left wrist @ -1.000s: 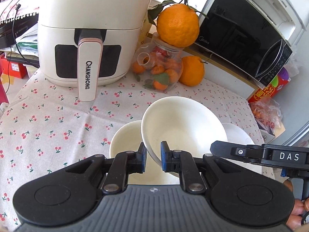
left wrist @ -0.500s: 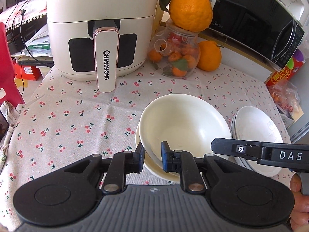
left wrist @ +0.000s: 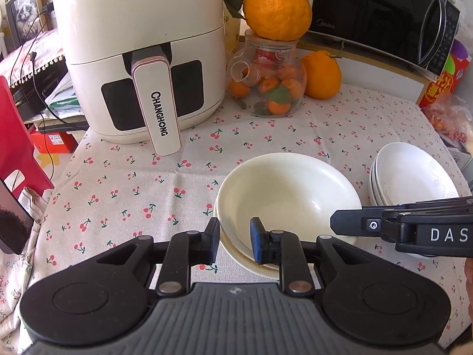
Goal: Organize plates and bowls
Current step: 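Open both grippers and release the small bowl, then close the left gripper on the bowl stack rim while the right gripper grasps it too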
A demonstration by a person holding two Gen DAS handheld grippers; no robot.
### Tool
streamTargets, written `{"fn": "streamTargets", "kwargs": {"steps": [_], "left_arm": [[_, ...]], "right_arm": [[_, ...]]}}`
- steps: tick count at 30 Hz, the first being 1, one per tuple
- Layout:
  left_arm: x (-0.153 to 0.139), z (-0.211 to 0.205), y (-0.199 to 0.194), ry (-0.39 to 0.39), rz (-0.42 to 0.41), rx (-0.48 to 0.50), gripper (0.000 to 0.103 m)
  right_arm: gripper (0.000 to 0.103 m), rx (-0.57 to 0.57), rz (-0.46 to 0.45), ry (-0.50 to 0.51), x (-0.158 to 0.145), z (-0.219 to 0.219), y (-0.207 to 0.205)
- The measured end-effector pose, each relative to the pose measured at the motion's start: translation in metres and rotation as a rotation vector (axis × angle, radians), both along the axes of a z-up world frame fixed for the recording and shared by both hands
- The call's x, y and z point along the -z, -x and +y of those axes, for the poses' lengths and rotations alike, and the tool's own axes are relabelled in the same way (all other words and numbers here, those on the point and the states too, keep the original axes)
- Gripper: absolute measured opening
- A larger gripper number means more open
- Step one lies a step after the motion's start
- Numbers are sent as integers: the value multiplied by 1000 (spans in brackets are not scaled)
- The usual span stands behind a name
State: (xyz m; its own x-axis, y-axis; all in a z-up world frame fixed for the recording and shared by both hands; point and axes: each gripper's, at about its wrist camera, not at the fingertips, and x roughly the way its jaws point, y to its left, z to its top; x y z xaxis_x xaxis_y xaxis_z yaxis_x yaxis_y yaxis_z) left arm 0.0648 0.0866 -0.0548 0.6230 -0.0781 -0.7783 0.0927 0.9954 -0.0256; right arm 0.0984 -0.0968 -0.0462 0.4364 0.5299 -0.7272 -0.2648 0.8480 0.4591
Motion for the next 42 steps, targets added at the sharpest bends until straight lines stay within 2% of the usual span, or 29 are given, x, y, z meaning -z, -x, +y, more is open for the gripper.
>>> {"fn": "streamTargets", "kwargs": {"steps": [12,18,21,23,24,26,27,29,30,32,34,37,42], "left_arm": [[1,-1,-1,-12,2,7,25],[2,-2,-2,-5,9,17,35],[2,-2,-2,7,2,33,45],[2,-2,-2,29,-2,63,61],[1,-2,-1,38,-5,83,66],[0,-3,0,49,-21,117,76],[0,-3,1,56,-33,135,79],[-1,-4,4,69,-52,179,95],[-1,-4,5,72,-63,207,98],[1,-5,9,78,-86,249,102],[2,-6,14,80,-103,296,102],[6,-11,18,38,-115,338,102],[14,-9,16,-16,-92,319,102]], "right_arm": [[20,0,-16,21,-1,-6,0],[23,11,-17,13,-3,-10,0],[24,12,-15,16,-3,-11,0],[35,14,-17,20,-3,-12,-1],[39,12,-16,22,-3,-12,-2],[53,5,-12,19,-4,-14,-5],[55,6,-13,14,-4,-15,-6],[64,9,-15,5,-6,-18,-9],[66,11,-18,-1,-6,-20,-11],[72,14,-24,-14,-6,-24,-14],[75,13,-25,-27,-5,-26,-18],[76,27,-22,-33,0,-29,-23],[76,63,5,-64,7,-31,-32]]}}
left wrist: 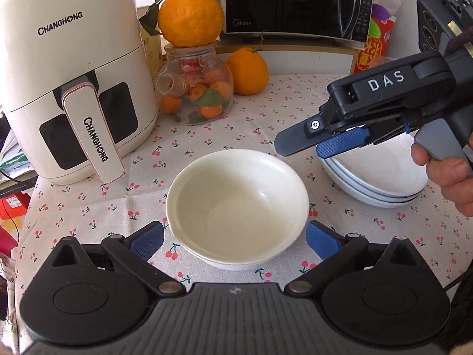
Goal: Organize plates and bowls
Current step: 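Close the left gripper on the bowl stack rim while the right gripper grasps it too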
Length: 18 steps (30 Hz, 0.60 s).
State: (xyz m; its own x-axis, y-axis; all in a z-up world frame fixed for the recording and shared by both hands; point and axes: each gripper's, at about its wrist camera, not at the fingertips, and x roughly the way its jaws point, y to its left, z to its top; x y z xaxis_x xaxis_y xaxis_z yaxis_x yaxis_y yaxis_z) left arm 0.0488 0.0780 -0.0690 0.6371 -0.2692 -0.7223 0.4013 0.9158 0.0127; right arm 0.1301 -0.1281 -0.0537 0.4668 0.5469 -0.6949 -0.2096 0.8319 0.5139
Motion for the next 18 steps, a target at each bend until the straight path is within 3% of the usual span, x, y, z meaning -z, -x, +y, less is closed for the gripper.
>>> {"fn": "streamTargets", "kwargs": {"steps": [11,18], "left_arm": [[15,7,-5,66,75,16,102],[25,4,-12,67,68,22,102]], "right_arm": [[77,23,15,-41,8,8,-8],[77,5,20,-72,15,18,-9]]}}
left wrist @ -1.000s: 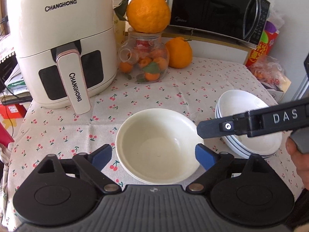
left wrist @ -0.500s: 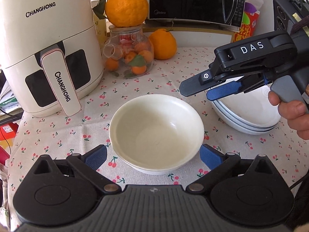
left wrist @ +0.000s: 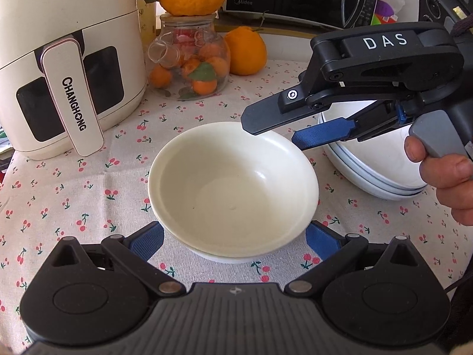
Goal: Organize plates and bowls
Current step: 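Close the left gripper on the bowl stack rim while the right gripper grasps it too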
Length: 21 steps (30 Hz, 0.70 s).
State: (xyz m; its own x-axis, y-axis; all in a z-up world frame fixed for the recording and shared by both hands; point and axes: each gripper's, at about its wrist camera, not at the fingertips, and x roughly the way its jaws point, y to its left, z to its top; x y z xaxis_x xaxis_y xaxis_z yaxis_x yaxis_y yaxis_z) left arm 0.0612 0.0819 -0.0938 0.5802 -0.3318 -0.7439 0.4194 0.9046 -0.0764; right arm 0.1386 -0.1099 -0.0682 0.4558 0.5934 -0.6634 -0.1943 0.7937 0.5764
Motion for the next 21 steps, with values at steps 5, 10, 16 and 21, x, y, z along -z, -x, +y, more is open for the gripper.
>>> {"fn": "streamTargets", "kwargs": {"steps": [5,10,16,21], "left_arm": [[3,-1,-2,-4,-14,0,102],[5,-2,-5,1,-20,3,101],[4,-1,-6,15,-22,-7,99],[4,-1,-7,12,-22,-15,100]], "right_arm": [[77,3,-4,20,4,5,-2],[76,1,-8,42,8,10,-3],[50,-20,-15,56,11,16,-2],[40,-46,-52,110,10,24,2]]}}
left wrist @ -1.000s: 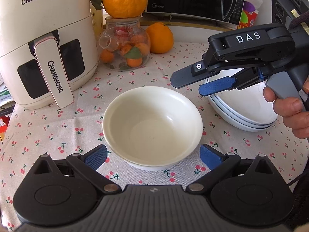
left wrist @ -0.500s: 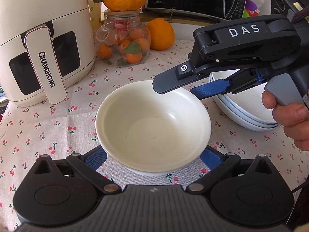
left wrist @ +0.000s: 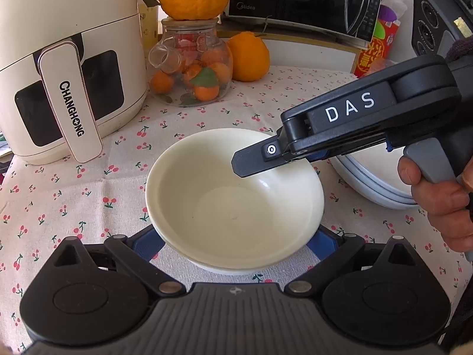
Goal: Organize plates and bowls
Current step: 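Close the left gripper on the bowl stack rim while the right gripper grasps it too, then lift the bowl stack with both grippers and lower it onto the plate stack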
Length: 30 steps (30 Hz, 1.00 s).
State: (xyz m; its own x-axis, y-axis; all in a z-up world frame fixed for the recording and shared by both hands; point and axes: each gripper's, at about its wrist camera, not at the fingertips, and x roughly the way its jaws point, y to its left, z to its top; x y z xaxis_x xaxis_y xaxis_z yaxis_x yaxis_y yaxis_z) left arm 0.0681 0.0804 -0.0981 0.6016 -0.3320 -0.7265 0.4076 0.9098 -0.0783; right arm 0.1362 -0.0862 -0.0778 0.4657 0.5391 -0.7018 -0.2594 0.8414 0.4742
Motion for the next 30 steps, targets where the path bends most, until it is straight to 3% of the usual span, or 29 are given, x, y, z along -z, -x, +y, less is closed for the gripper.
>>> {"fn": "streamTargets", "kwargs": {"steps": [14,22,30], "left_arm": [[-23,-10,1,39,-54,5,99],[-48,-28,4,82,-108,27,99],[-53,-63,0,99,-126,91,99]], "right_arm": [[40,12,-65,9,-21,-13,4],[40,49,-95,-38,-41,-43,10],[40,104,-143,-56,-58,-85,20]]}}
